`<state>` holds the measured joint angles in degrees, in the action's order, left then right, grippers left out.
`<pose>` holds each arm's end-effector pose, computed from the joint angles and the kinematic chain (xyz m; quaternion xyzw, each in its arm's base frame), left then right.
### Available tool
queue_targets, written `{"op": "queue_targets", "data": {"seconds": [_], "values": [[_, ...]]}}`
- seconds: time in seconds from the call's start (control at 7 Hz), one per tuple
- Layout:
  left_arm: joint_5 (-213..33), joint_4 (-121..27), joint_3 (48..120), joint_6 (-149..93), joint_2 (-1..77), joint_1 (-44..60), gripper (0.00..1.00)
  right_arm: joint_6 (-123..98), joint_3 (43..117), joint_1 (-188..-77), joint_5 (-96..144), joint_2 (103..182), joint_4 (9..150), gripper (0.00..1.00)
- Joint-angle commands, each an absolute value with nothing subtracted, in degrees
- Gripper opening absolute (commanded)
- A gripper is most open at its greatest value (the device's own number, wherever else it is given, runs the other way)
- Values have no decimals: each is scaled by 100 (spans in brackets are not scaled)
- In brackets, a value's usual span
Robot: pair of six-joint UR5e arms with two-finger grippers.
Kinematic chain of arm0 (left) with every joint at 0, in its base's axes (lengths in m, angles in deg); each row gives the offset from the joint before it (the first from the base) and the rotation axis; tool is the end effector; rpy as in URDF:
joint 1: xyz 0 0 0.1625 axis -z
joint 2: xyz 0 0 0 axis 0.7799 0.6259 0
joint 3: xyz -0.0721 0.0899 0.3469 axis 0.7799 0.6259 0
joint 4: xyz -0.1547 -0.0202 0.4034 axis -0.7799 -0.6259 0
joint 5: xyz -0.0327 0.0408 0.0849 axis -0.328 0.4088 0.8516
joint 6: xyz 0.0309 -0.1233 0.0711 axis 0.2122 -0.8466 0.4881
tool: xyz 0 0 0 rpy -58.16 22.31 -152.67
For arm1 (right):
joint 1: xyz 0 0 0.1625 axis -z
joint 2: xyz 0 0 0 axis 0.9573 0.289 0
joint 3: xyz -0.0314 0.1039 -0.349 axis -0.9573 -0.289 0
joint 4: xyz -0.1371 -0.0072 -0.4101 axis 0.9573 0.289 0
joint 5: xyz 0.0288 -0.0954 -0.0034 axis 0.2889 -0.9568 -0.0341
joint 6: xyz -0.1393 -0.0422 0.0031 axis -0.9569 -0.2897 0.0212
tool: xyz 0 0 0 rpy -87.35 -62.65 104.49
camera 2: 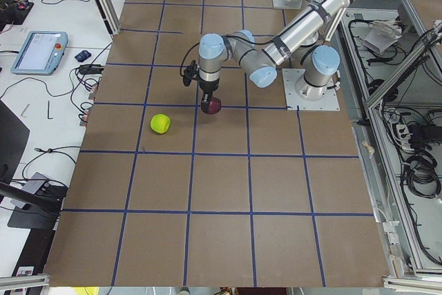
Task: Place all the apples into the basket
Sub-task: 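Carry the red apple to the basket while the left lifts the dark apple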
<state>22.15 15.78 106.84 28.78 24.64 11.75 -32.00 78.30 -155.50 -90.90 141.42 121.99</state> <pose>0.1146 -0.5140 0.1848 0.1293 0.9902 -0.0386 0.0347 0.0424 -0.6417 0.2147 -0.0445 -0.9969 0.0597 0.0240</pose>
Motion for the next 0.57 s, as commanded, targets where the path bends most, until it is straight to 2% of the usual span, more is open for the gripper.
{"op": "queue_targets", "data": {"seconds": [0.0, 0.14, 0.29, 0.43], "values": [[2181, 1116, 10365, 908, 2435, 2943, 0, -5335, 7337, -13813, -8224, 13597, 12179, 35], [2085, 1061, 10303, -378, 2531, 3735, 0, -6641, 6829, -13467, -8219, 12974, 12353, 39], [1527, 1225, 10250, -1139, 2784, 4282, 0, -7238, 6276, -13420, -8254, 12550, 12503, 51], [1052, 1653, 10076, -1791, 3091, 4653, 0, -7330, 6000, -13246, -8263, 12302, 12487, 54]]}}
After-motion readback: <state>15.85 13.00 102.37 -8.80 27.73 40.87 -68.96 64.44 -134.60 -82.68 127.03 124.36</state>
